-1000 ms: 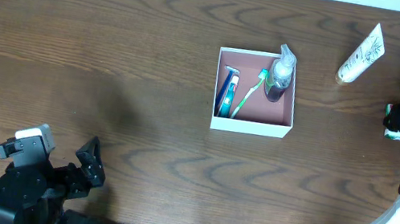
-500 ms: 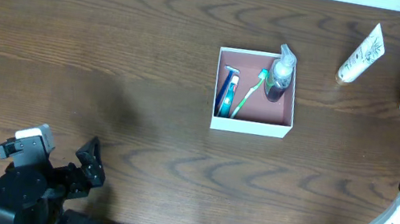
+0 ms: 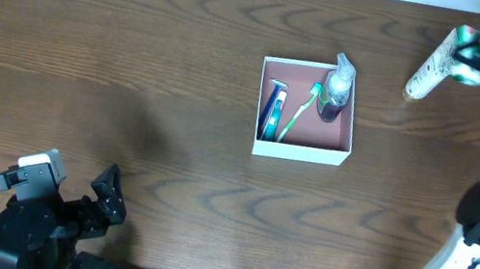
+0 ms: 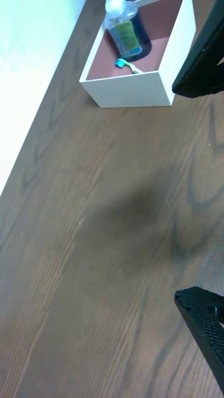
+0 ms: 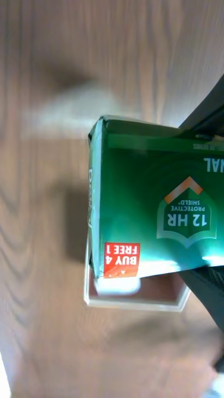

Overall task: Pack container
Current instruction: 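Close the right gripper on the green soap bar and lift it, then carry the soap bar over the box and lower it inside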

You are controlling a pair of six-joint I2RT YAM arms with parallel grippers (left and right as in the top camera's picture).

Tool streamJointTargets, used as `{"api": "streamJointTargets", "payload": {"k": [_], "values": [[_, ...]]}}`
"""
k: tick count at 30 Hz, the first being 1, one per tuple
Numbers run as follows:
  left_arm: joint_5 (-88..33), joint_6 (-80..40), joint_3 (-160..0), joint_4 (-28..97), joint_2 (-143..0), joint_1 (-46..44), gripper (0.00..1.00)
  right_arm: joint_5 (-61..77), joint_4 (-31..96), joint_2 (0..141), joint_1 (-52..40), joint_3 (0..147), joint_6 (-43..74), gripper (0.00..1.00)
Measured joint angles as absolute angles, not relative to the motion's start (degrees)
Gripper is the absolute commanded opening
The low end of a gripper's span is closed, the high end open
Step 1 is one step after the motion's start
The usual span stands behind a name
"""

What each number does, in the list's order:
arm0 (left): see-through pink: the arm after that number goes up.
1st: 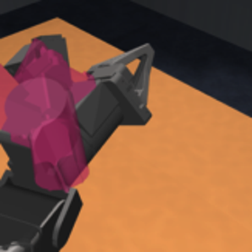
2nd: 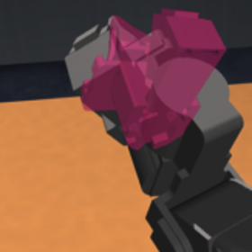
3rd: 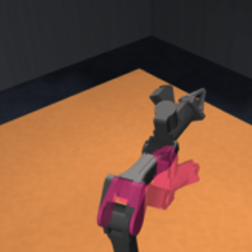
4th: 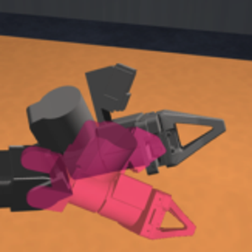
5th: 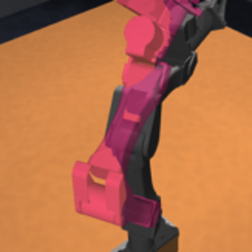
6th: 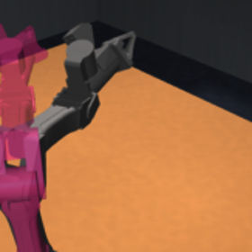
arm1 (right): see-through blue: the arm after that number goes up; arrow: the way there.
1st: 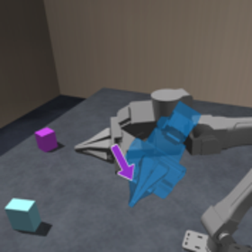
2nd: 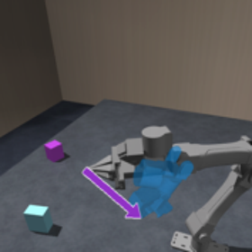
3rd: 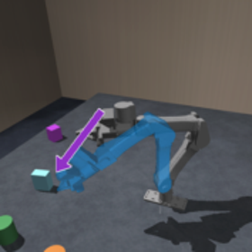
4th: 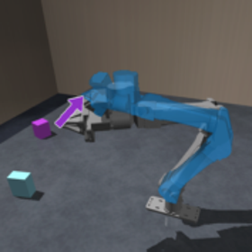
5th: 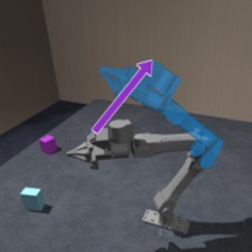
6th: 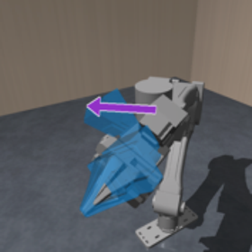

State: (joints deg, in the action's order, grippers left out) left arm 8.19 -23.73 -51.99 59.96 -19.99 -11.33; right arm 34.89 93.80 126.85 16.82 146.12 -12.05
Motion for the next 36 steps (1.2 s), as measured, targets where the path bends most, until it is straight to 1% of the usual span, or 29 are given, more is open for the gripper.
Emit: {"api": "streamJointTargets", "payload": {"k": [4, 9, 14, 18, 23, 28, 32, 36], "values": [[8.2, -23.7, -52.0, 60.0, -20.0, -11.3, 0.98, 32.2, 96.4, 126.8, 9.6, 147.5, -10.8, 0.39], [8.2, -23.7, -52.0, 60.0, -20.0, -11.3, 0.98, 28.9, 96.4, 126.8, 0.3, 147.5, -9.2, 0.40], [8.2, -23.7, -52.0, 60.0, -20.0, -11.3, 0.98, 25.8, 94.7, 126.8, -7.2, 147.5, -6.7, 0.40], [8.2, -23.7, -52.0, 60.0, -20.0, -11.3, 0.98, 21.0, 92.4, 126.8, -13.2, 147.5, -2.3, 0.40], [8.2, -23.7, -52.0, 60.0, -20.0, -11.3, 0.98, 12.3, 90.8, 126.8, -18.9, 147.5, 5.9, 0.38], [8.2, -23.7, -52.0, 60.0, -20.0, -11.3, 0.98, 3.8, 91.1, 126.8, -22.8, 147.5, 14.9, 0.37], [8.2, -23.7, -52.0, 60.0, -20.0, -11.3, 0.98, 0.1, 90.6, 126.8, -24.5, 145.9, 19.6, 0.38], [8.2, -23.7, -52.0, 60.0, -20.0, -11.3, 0.98, -2.0, 88.2, 126.7, -25.8, 140.5, 22.4, 0.37]]}}
